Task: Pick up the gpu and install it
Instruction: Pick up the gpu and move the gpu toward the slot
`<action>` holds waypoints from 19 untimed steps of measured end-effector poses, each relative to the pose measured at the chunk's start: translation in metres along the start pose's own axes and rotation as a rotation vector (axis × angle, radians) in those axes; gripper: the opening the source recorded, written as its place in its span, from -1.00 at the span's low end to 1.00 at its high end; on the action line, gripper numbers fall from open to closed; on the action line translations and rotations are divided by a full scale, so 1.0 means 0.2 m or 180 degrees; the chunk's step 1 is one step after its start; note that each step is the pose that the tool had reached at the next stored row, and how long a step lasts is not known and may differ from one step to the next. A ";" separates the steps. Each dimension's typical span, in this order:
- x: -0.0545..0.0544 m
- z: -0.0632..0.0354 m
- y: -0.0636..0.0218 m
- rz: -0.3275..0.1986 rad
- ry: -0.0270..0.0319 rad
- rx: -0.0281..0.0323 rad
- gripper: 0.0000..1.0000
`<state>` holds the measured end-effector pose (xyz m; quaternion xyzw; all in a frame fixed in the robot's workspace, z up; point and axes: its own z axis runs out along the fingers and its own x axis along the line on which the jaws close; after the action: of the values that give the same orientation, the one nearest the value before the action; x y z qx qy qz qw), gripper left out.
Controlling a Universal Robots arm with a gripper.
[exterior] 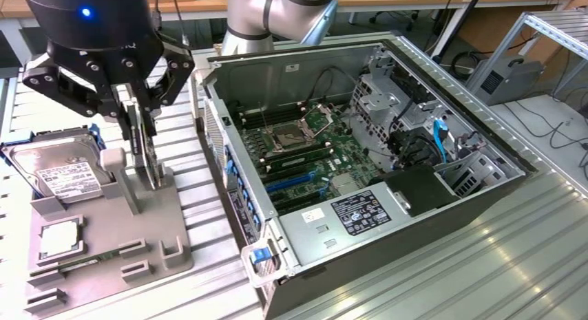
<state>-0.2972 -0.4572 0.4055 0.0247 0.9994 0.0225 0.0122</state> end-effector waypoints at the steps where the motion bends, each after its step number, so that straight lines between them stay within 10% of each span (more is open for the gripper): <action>1: 0.00 -0.044 0.003 0.0000 0.0000 0.0002 -0.46; 7: -0.02 -0.070 0.006 -0.0003 0.0000 0.0003 -0.46; 10: -0.22 -0.065 0.016 -0.0003 0.0000 0.0003 -0.46; 19: -0.39 -0.061 0.026 -0.0006 0.0000 0.0002 -0.46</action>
<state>-0.2184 -0.4565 0.4197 0.0237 0.9994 0.0222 0.0122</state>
